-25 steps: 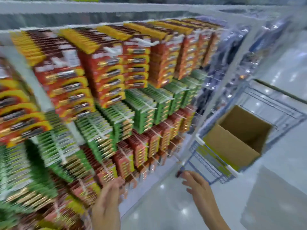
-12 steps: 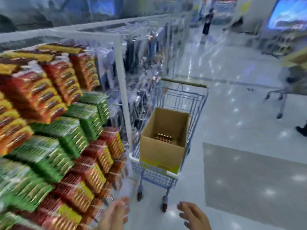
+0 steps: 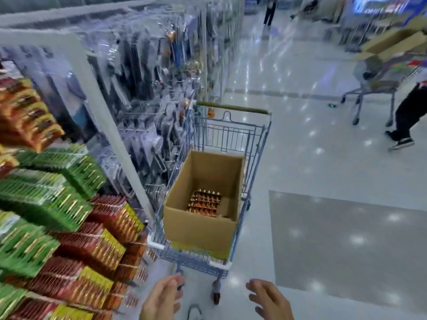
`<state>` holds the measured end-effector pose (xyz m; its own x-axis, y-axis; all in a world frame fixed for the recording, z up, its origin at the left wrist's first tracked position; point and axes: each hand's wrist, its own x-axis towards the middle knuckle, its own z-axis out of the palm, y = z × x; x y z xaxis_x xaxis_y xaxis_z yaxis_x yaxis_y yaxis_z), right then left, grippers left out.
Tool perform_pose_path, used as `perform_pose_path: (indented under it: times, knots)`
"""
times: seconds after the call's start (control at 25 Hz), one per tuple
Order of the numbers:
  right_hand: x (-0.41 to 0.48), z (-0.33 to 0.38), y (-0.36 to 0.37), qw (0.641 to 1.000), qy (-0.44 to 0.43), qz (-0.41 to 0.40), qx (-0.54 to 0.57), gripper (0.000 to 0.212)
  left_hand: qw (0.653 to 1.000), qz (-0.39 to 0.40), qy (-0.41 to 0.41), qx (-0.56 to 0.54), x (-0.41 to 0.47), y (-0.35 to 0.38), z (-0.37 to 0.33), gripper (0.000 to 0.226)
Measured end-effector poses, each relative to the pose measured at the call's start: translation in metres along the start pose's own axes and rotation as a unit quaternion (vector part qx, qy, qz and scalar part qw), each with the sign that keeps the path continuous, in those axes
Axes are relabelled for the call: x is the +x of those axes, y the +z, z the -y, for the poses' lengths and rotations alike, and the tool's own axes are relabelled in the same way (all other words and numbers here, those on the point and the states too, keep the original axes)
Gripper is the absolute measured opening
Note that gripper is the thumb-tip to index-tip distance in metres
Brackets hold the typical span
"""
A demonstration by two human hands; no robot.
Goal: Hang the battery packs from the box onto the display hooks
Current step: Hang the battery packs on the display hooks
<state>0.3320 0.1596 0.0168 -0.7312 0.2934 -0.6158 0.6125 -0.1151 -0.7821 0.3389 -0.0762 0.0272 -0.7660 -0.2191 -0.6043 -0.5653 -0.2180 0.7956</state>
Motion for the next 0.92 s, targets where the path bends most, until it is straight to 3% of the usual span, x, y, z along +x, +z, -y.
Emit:
perform_pose_path:
  times: [0.16,0.6,0.8,0.92]
  knots:
    - [0.056,0.045,0.026,1.0,0.013,0.015,0.022,0.018,0.997,-0.069,0.037,0.002,0.055,0.038,-0.03,0.021]
    - [0.195,0.159,0.089,0.997,0.011,0.007,-0.082,0.015,0.993,-0.043,0.076,0.078,0.249,0.094,-0.151,0.022]
    - [0.251,0.197,0.107,0.993,0.031,0.037,-0.111,0.016,0.993,-0.08,0.027,0.079,0.312,0.116,-0.157,0.022]
    - [0.301,0.219,0.122,0.982,0.039,0.098,-0.154,0.018,0.989,-0.13,-0.027,0.064,0.345,0.133,-0.134,0.021]
